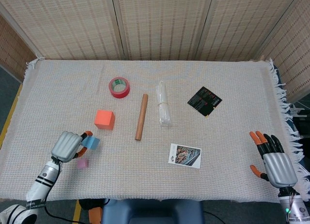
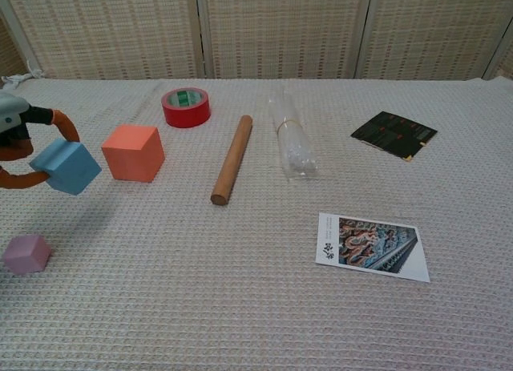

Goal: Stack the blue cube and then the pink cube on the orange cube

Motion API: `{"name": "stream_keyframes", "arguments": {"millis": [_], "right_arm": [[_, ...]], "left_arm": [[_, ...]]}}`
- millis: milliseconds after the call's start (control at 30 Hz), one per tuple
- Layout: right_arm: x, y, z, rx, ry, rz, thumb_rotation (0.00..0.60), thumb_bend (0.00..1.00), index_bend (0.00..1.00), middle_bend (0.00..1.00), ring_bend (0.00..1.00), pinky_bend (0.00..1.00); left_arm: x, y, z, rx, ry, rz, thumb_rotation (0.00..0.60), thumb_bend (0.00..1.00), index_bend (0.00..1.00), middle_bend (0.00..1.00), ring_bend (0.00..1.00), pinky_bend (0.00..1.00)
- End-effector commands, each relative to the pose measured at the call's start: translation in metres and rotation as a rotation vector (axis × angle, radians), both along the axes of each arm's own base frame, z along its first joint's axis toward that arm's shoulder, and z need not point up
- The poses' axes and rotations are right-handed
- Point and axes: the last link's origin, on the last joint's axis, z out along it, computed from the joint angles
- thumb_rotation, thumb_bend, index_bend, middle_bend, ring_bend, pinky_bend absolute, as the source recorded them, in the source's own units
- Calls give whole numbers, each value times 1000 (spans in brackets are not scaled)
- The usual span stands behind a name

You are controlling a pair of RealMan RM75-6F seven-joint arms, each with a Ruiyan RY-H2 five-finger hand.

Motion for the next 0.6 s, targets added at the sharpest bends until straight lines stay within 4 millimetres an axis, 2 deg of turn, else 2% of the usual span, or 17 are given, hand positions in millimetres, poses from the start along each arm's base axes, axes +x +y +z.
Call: {"name": "stream_keyframes", "arguments": {"millis": [33,300,600], "right_arm": [[0,0,-1,4,1,0,600,155,0,0,0,0],[-1,-1,-1,0,8,-6,600,155,0,0,0,0],[-3,-4,-1,2,10,-18,600,155,0,0,0,0]], "left_arm": [[17,15,15,19,-4,37,600,355,501,1000,981,1000],[47,52,14,-28,10,114,600,372,523,1000,987,1000],[71,80,8,-8,8,165,600,371,526,1000,999,1000]]}}
